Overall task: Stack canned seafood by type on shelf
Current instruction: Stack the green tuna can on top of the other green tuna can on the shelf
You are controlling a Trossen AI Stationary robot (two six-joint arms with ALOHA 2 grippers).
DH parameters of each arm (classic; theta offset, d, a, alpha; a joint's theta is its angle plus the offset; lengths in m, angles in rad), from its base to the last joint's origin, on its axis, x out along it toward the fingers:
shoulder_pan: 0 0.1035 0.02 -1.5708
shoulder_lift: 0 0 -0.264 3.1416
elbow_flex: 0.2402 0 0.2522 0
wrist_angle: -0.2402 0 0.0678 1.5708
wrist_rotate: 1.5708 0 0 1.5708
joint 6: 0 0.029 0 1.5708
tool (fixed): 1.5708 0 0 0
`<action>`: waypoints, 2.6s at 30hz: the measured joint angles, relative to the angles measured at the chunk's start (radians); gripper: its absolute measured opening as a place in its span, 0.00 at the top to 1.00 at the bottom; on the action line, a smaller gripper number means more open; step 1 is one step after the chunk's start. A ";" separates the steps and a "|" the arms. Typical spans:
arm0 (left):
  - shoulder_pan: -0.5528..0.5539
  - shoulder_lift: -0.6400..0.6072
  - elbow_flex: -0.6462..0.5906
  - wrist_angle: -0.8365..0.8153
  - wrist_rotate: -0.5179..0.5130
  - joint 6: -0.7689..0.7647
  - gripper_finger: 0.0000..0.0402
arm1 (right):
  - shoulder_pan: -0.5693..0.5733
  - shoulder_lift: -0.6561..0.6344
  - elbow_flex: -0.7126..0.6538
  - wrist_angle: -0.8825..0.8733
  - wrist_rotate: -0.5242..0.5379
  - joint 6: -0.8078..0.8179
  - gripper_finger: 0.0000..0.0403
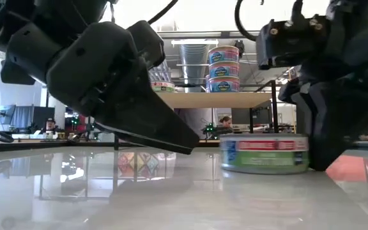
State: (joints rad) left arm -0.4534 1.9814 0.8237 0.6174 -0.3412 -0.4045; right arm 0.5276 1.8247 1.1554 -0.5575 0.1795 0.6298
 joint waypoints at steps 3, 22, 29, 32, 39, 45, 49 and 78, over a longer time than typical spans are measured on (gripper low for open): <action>0.001 0.008 0.019 -0.015 0.002 0.018 0.16 | -0.023 0.018 0.013 0.010 -0.008 -0.031 0.97; 0.079 0.011 0.083 -0.134 0.034 0.186 0.01 | -0.045 0.035 0.017 0.073 0.058 -0.106 0.97; 0.074 0.060 0.131 -0.134 0.031 0.227 0.01 | -0.067 0.038 0.017 0.122 0.079 -0.124 0.97; 0.072 0.095 0.166 -0.140 0.014 0.261 0.00 | -0.072 0.038 0.016 0.129 0.073 -0.143 0.97; 0.072 0.122 0.202 -0.139 0.014 0.292 0.00 | -0.073 0.038 0.015 0.125 0.067 -0.157 0.97; 0.072 0.124 0.195 -0.121 0.015 0.268 0.01 | -0.078 0.038 0.015 0.125 0.077 -0.163 0.97; 0.058 0.118 0.194 -0.121 -0.018 0.234 0.06 | -0.079 0.037 0.015 0.124 0.082 -0.169 0.97; 0.628 -0.903 -0.031 -0.798 0.121 0.490 0.08 | -0.083 -0.017 0.220 0.084 0.227 -0.349 0.97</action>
State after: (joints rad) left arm 0.1746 1.0787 0.7927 -0.1811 -0.2203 0.0850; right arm 0.4446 1.8082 1.3751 -0.4731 0.4066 0.2804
